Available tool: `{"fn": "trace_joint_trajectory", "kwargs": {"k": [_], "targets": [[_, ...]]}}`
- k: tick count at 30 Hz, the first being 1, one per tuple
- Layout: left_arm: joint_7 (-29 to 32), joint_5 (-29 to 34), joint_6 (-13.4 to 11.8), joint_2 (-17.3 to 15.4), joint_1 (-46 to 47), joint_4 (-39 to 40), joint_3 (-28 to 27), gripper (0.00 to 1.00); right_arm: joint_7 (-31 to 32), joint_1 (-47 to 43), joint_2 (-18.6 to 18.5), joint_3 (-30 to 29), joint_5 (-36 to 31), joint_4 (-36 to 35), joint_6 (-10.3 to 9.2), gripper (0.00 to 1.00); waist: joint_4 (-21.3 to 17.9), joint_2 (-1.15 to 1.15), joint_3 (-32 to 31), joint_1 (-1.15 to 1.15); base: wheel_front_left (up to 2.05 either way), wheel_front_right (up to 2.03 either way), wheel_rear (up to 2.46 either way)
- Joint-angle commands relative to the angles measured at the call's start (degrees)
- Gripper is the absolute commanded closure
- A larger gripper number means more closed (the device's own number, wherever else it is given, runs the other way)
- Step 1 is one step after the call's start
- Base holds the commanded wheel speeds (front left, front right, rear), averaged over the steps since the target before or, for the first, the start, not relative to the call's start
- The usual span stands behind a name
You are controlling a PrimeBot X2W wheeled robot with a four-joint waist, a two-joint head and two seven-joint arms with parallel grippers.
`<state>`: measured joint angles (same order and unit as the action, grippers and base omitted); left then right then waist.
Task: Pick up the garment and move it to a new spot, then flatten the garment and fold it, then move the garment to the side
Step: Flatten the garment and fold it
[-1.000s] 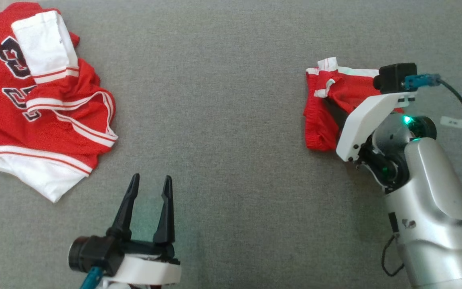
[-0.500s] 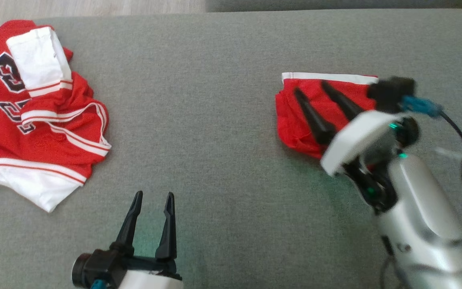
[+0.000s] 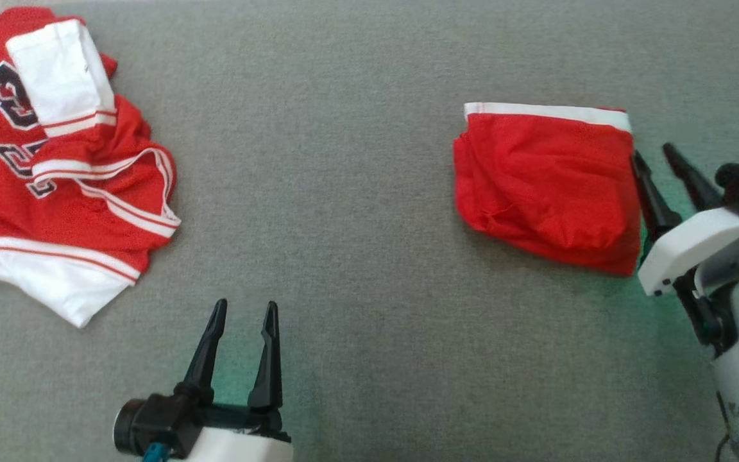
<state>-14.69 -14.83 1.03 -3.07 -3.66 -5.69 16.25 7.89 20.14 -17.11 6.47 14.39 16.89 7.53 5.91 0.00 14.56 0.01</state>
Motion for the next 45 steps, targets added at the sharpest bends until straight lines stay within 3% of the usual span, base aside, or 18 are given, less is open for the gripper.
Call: {"fn": "trace_joint_trajectory", "kwargs": {"k": [1,10,31,38,39,41,42,45], "targets": [[-0.30,-0.45,-0.04,0.19,1.91,1.53,-1.63,0.00,-0.79,2.17,-0.87,1.26,-0.34,-0.43,-0.04,1.00,0.74,0.00,0.78,-0.01,0.00,0.00,0.00],[-0.30,-1.14,-0.38,0.19,2.68,1.13,-0.93,0.00,-2.51,3.69,0.22,6.60,0.37,6.64,-0.04,1.00,2.03,0.00,1.78,-0.01,0.00,0.00,0.00],[-0.30,-1.57,-0.84,0.19,1.64,0.47,-1.16,0.00,-5.55,1.63,6.50,26.55,-2.67,7.33,-0.04,1.00,1.78,0.00,-0.84,-0.01,0.00,0.00,0.00],[-0.30,-0.82,-0.81,0.19,0.01,-0.46,-3.45,0.00,-10.24,-0.96,7.66,23.33,-1.62,5.22,-0.04,1.00,0.19,0.00,-5.46,-0.01,0.00,0.00,0.00],[-0.30,-0.52,-0.69,0.19,-0.34,-0.72,-3.89,0.00,-11.17,-1.60,7.64,22.08,-1.89,4.61,-0.04,0.85,-0.15,0.00,-6.26,-0.01,0.00,0.00,0.00],[-0.30,0.04,-0.38,0.19,-0.96,-1.31,-4.86,0.00,-13.52,-3.09,7.42,19.27,-2.79,3.04,-0.04,0.37,-0.77,0.00,-7.91,-0.01,0.00,0.00,0.00],[-0.30,0.31,-0.17,0.19,-1.31,-1.67,-5.34,0.00,-14.38,-4.05,7.29,17.74,-3.27,2.41,-0.04,0.00,-1.04,0.00,-8.65,-0.01,0.00,0.00,0.00],[-0.30,1.35,0.50,0.19,-2.48,-2.96,-6.70,0.00,-16.79,-7.34,7.05,12.91,-3.75,0.83,-0.04,0.00,-1.61,0.00,-11.31,-0.01,0.00,0.00,0.00]]}}
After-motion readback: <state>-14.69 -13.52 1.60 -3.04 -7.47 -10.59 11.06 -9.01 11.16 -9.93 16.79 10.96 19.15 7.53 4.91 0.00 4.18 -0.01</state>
